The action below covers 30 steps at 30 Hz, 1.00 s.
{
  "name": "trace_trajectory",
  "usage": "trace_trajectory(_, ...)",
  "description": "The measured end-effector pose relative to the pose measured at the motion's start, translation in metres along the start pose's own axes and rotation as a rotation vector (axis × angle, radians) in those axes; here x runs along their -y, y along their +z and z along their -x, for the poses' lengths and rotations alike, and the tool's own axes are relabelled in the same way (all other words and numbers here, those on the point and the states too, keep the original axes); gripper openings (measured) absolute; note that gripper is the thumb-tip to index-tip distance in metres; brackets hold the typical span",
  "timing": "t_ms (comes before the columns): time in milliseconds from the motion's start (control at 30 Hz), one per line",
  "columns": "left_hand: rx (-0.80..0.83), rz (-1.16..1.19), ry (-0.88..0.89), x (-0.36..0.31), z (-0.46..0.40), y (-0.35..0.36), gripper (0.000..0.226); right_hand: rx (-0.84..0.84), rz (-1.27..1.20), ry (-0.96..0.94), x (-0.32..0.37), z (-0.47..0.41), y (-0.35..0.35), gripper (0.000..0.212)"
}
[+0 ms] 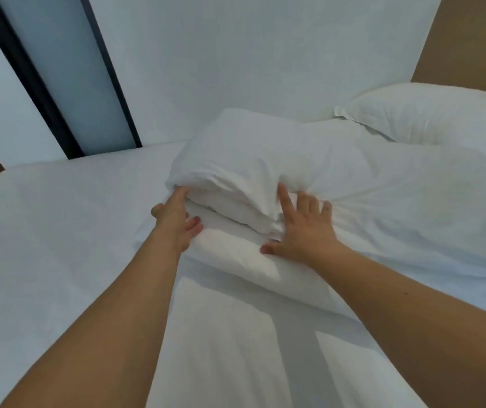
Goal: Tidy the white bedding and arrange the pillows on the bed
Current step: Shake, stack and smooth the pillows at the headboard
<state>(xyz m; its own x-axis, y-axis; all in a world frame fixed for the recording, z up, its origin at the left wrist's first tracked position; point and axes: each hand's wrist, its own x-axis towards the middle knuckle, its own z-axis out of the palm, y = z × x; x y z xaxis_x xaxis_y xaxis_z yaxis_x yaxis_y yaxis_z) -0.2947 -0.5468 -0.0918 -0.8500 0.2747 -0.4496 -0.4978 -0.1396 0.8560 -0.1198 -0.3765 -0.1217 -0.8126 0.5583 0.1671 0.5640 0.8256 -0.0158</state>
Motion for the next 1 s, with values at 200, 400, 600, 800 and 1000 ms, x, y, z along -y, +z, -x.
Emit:
trace_trajectory(200,0.123,0.09,-0.144,-0.008,-0.056,0.036,0.134,-0.101,0.15,0.002,-0.004,-0.003,0.024,0.123)
trace_trajectory(400,0.215,0.195,-0.11,-0.016,-0.048,0.071,0.058,-0.184,0.137,-0.018,-0.019,0.003,0.032,0.109)
trace_trajectory(600,0.038,0.281,0.524,-0.079,-0.007,0.066,0.032,-0.1,0.15,0.069,-0.014,0.015,0.007,0.104)
trace_trajectory(800,-0.469,-0.583,0.655,-0.041,-0.006,0.033,0.051,-0.042,0.199,0.093,-0.02,0.017,0.002,0.103)
trace_trajectory(1000,0.241,0.223,-0.194,0.036,-0.004,0.048,0.083,0.104,0.384,0.11,-0.012,0.012,0.003,0.108)
